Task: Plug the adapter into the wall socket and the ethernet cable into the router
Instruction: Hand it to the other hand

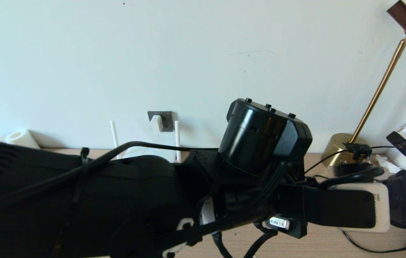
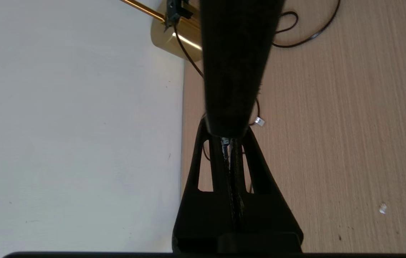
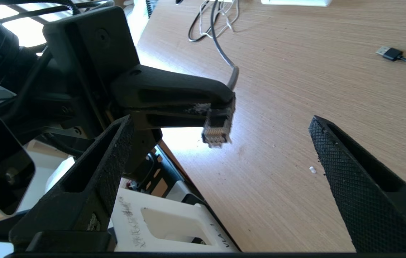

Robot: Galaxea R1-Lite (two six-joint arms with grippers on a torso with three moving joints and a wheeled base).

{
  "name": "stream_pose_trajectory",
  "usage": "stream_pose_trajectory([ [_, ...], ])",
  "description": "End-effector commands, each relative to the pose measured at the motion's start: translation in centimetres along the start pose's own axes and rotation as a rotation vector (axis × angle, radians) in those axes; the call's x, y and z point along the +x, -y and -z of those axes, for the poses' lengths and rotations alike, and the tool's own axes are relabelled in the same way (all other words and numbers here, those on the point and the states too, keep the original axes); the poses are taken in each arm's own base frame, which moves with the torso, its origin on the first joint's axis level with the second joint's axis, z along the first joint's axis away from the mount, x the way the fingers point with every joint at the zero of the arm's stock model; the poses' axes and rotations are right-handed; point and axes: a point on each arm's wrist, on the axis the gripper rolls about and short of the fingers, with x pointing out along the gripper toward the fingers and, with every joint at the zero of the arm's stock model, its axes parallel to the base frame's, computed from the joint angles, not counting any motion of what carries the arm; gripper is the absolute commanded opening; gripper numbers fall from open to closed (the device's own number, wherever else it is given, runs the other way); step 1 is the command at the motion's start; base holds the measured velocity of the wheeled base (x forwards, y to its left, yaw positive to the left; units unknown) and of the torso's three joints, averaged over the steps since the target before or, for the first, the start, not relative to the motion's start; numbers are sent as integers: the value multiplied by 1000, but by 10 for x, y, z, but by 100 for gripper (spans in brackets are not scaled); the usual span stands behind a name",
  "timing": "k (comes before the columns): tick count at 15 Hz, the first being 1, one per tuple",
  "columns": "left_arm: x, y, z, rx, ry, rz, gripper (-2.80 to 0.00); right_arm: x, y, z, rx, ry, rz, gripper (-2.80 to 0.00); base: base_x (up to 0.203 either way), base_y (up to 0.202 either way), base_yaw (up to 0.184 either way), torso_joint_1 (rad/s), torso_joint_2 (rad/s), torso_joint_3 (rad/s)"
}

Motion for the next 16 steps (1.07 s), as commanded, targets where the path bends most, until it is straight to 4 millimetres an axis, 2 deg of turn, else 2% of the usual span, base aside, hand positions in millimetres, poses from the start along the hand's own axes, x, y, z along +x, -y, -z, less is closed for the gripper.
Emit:
stream_pose_trajectory([
  [1,0,2,-1,7,3,1,-280,0,0,0,3,0,-3,0,0,0,0,0,0,0],
  [16,3,8,-3,13,24,-3,-280,0,1,1,-18,16,30,0,0,0,0,0,0,0],
])
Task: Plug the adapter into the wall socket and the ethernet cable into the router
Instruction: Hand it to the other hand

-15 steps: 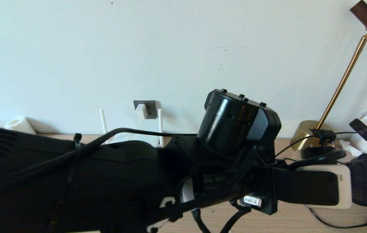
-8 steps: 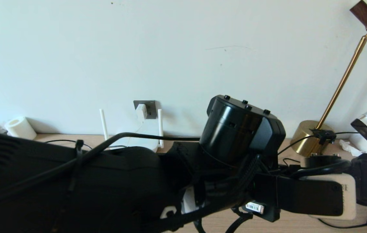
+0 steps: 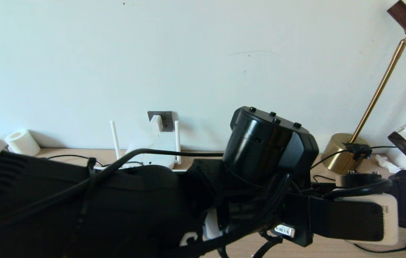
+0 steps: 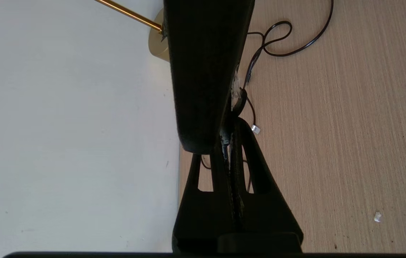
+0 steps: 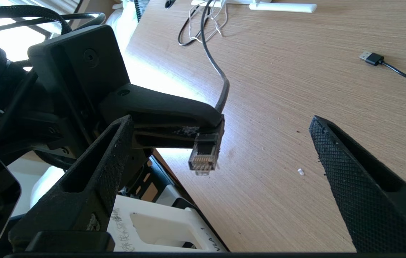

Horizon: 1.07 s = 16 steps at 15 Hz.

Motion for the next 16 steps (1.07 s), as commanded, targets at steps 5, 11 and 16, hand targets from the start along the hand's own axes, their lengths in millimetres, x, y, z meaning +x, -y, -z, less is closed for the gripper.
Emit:
stream_pose_trajectory([
  [5,1,-1,2,4,-5,-6,-280,0,0,-1,0,7,6,-280,0,0,0,0,0,0],
  [11,7,1,4,0,-8,-6,-280,-2,-4,1,-9,10,-3,-280,0,0,0,0,0,0],
  [16,10,3,6,1,-8,-2,-280,-1,-4,3,-4,-1,-8,-280,0,0,0,0,0,0],
])
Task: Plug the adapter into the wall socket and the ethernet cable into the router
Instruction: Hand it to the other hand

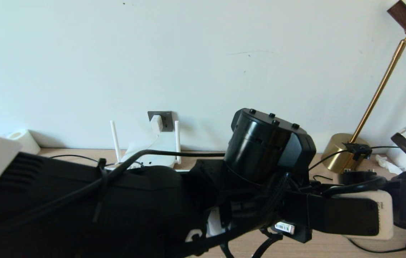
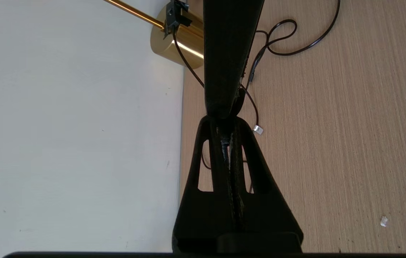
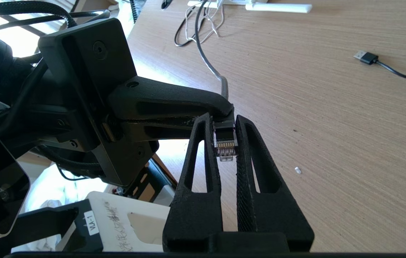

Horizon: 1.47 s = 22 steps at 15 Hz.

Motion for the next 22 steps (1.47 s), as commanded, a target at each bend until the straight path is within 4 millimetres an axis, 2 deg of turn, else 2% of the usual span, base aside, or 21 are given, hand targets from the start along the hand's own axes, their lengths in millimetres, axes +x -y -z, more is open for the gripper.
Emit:
stream_pose_trajectory([
  [1,3,2,1,4,-1,0,-280,0,0,1,1,-4,-8,-280,0,0,0,0,0,0],
  [3,5,3,2,4,-2,2,-280,0,0,3,6,-8,-6,-280,0,0,0,0,0,0],
  [4,5,3,2,4,4,6,0,0,1,3,7,-9,-6,-280,0,0,0,0,0,0],
  [8,6,2,1,8,37,-35,0,0,2,5,26,-11,1,-280,0,0,0,0,0,0],
  [11,4,2,6,6,45,-74,0,-6,-1,8,129,1,3,-280,0,0,0,0,0,0],
  [13,-5,-6,15,5,35,-103,0,-10,-8,3,222,26,-14,-280,0,0,0,0,0,0],
  [15,-24,-15,39,6,20,-123,0,-10,-16,-13,364,55,-42,-280,0,0,0,0,0,0],
  [18,-46,-30,78,28,46,-169,0,13,0,-29,551,-6,-29,-280,0,0,0,0,0,0],
  [20,-57,-36,95,38,84,-173,0,31,12,-39,694,-92,-52,-280,0,0,0,0,0,0],
  [22,-57,-41,106,88,172,-179,0,48,21,-53,810,-170,-102,-280,0,0,0,0,0,0],
])
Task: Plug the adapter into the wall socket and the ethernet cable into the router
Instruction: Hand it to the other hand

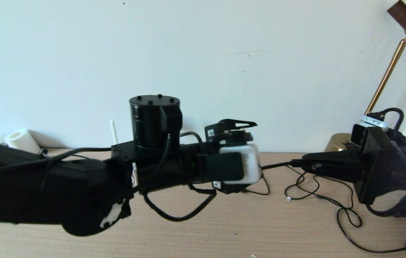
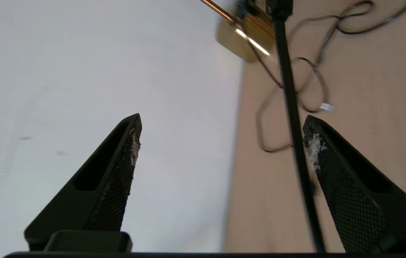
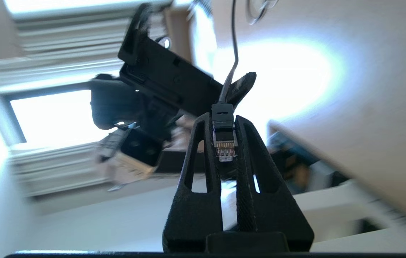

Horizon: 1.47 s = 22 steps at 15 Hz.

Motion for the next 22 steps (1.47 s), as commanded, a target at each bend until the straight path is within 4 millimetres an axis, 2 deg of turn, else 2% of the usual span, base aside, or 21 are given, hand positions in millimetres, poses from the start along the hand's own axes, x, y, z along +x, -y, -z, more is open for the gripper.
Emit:
stream_pose_trajectory([
  [1,-3,-2,9,35,65,2,0,18,6,-22,103,-42,12,-280,0,0,0,0,0,0],
  [3,-1,4,9,36,73,16,0,25,4,-31,179,-91,-4,-280,0,0,0,0,0,0],
  [7,2,7,-4,53,125,6,0,30,-2,-39,181,-112,-19,-280,0,0,0,0,0,6],
  [9,6,9,-17,66,162,-1,0,37,-7,-38,215,-149,-30,-280,0,0,0,0,0,0],
  [14,18,12,-20,83,200,-37,0,44,-9,-32,226,-187,-36,-280,0,0,0,0,0,0],
  [16,26,15,-17,91,238,-96,0,44,-9,-31,227,-188,-35,-280,0,0,0,0,0,0],
  [19,40,31,-6,61,310,-147,0,43,-10,-32,239,-187,-37,-280,0,0,0,0,0,0],
  [22,40,30,-2,63,308,-155,0,39,-14,-30,237,-180,-45,-280,0,0,0,0,0,0],
])
